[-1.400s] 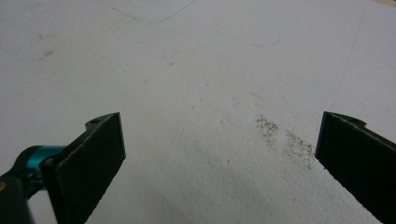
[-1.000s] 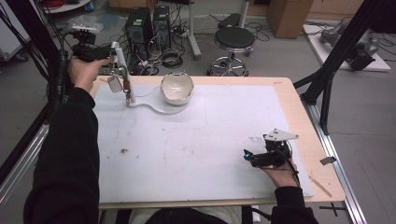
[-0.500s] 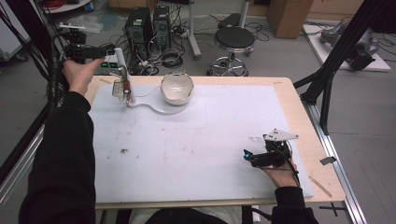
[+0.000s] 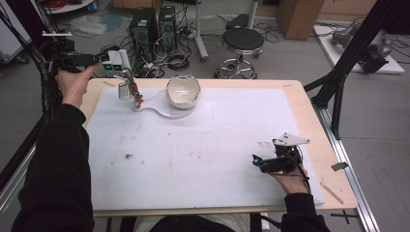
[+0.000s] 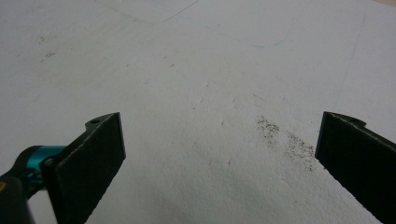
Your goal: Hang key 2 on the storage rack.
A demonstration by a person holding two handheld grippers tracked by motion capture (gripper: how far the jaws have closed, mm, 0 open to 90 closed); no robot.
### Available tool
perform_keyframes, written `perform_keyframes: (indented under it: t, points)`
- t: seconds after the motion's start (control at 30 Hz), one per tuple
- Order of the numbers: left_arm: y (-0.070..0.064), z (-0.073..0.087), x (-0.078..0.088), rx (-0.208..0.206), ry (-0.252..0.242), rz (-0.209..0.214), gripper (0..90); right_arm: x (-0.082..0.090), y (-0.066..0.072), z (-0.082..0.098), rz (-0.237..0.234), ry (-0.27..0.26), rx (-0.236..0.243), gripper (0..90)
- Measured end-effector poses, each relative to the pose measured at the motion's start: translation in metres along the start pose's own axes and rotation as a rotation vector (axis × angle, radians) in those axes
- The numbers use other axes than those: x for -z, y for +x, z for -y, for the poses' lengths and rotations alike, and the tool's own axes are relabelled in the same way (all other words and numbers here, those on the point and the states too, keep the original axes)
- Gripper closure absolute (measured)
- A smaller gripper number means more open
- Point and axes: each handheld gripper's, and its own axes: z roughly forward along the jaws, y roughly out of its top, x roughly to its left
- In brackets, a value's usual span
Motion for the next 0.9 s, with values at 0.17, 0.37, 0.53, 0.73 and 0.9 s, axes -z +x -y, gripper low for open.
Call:
perform_keyframes:
  t: [0.17,0.37,0.53,0.73,0.9]
  points:
    - [-0.005,0.009,0.007,-0.023,-0.019,0.019,1.7,0.000,0.000,0.000,0.000,0.001,0.002,0.5]
    - [-0.012,0.022,0.010,-0.027,-0.003,0.052,1.7,-0.001,0.001,-0.001,-0.002,0.003,0.008,0.5]
    - [-0.017,0.031,0.017,-0.046,-0.008,0.074,1.7,0.001,0.002,-0.002,0.000,-0.004,0.012,0.5]
    - [-0.016,0.040,0.025,-0.046,-0.001,0.082,1.6,0.001,0.002,-0.002,-0.003,-0.003,0.006,0.5]
    - [-0.023,0.048,0.032,-0.060,0.007,0.126,1.6,0.000,0.002,-0.002,-0.004,0.001,0.009,0.5]
